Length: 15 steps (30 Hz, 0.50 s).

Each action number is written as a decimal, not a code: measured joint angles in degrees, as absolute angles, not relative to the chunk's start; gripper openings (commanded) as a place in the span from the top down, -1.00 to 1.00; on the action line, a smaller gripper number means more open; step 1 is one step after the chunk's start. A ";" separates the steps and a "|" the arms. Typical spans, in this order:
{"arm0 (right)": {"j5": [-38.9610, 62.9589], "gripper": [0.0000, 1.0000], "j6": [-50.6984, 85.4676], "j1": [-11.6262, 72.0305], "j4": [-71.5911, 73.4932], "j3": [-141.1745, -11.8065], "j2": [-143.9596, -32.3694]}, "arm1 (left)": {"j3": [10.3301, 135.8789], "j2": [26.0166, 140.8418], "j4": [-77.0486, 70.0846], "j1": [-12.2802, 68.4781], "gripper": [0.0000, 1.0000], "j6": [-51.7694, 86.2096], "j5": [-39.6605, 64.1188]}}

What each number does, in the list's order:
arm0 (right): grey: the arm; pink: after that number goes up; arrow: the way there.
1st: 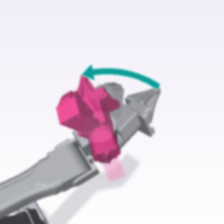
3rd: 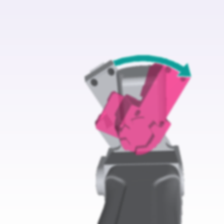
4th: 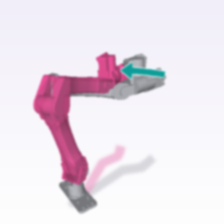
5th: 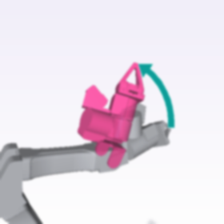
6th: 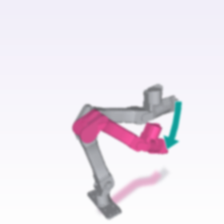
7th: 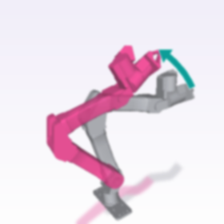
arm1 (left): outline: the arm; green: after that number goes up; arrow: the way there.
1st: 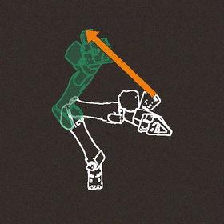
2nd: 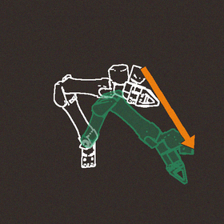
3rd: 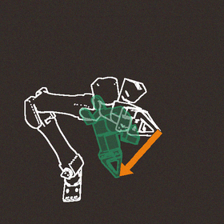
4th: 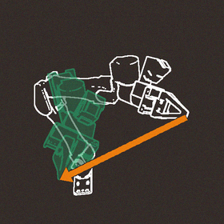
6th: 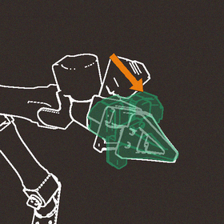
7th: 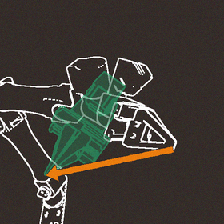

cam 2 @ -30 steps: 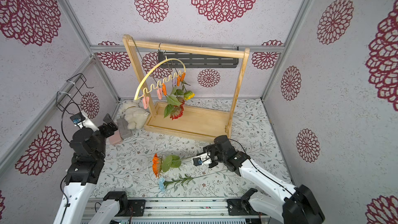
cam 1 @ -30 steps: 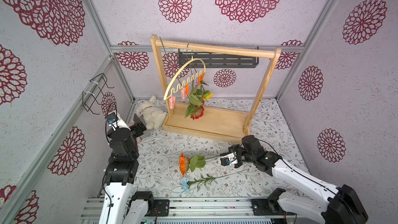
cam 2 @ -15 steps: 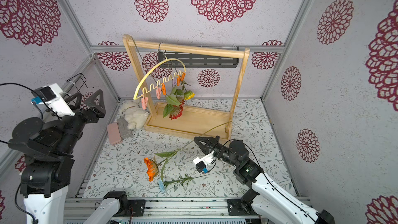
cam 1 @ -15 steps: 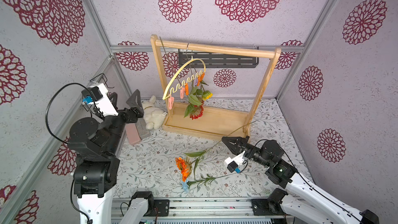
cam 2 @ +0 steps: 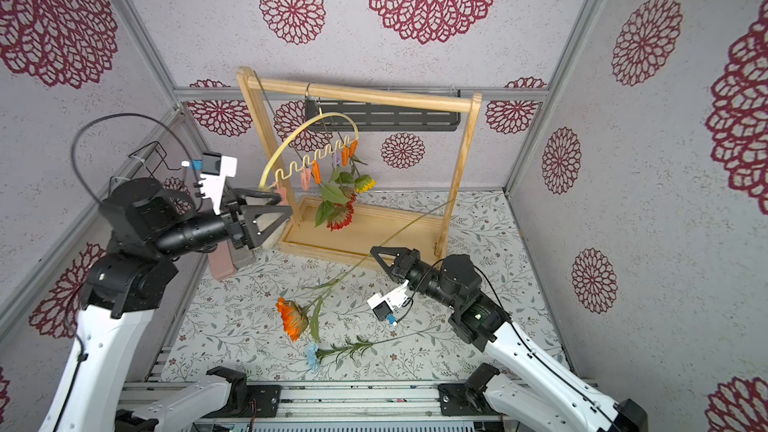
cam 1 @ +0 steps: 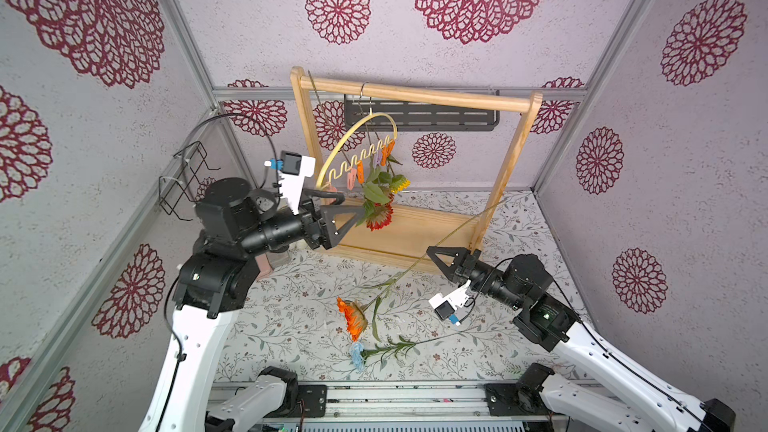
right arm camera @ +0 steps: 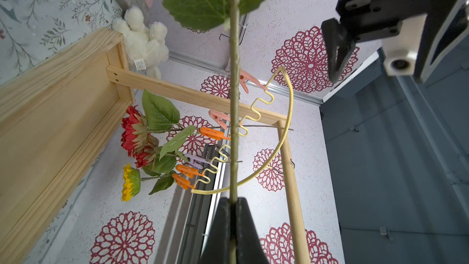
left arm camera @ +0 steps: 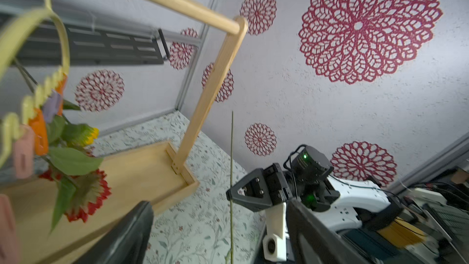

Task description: Dry the flowers on a clothes hanger

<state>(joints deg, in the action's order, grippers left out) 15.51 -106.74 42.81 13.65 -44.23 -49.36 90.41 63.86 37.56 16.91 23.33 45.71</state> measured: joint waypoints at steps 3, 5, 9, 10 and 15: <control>15.07 1.00 -109.19 42.81 13.43 -45.84 -49.93 | 88.58 67.83 42.17 20.27 -0.69 23.00 50.19; 15.14 1.00 -110.63 42.81 13.41 -46.70 -50.24 | 87.92 70.28 45.36 22.33 -0.66 22.50 52.27; 15.42 1.00 -112.62 42.81 13.30 -48.64 -51.83 | 87.92 74.08 51.99 25.63 -0.50 19.97 55.09; 15.62 1.00 -113.01 42.81 13.32 -49.01 -52.25 | 87.92 74.50 53.04 26.06 -0.43 19.51 55.59; 17.21 1.00 -114.02 43.16 12.64 -50.39 -54.92 | 88.44 75.85 56.90 26.85 -0.11 17.30 58.46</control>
